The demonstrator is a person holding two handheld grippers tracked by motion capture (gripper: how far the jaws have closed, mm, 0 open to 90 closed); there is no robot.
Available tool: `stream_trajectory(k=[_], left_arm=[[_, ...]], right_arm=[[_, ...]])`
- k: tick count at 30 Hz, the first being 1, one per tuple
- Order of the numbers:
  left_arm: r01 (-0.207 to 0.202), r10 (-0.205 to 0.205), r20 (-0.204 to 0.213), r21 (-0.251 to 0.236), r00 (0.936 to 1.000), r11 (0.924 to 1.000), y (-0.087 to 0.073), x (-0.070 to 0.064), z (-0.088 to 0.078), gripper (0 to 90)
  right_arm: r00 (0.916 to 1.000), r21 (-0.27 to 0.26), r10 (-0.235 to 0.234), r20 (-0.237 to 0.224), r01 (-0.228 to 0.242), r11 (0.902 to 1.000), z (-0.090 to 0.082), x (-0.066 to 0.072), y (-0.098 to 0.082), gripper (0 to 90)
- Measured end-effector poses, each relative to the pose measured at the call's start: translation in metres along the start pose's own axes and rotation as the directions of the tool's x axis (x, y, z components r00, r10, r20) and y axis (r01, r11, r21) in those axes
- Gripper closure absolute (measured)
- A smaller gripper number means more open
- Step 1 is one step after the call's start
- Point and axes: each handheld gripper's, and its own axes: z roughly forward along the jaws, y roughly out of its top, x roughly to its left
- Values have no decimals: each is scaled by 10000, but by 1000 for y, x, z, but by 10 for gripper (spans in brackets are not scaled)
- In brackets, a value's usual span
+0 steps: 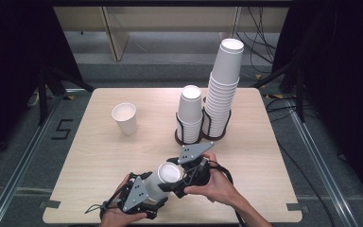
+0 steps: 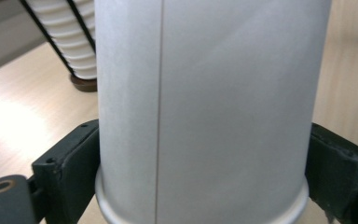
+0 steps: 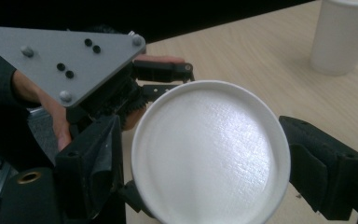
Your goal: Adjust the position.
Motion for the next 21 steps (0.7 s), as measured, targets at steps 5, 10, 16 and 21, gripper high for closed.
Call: stream_trajectory(k=[5,10,16,21], left_arm=[[-349,350,250,-32,9991,9994,1,-1,1,79],[-508,506,406,43,9979,9987,0,-1,1,71],[969,-932,333,-1366,9951,9859,0,1,-2,30],[1291,-1301,138,-2643,9914,9558,2,4,-7,27]], right_arm=[[9997,538,125,-207,-114,9985,6,0,-4,181],[9994,736,50,-352,-24,9973,10,1,-6,218],[9975,6,604,-362,-604,9982,0,-5,-2,234],[9889,-953,1297,-729,-1363,9861,-14,-13,-1,236]])
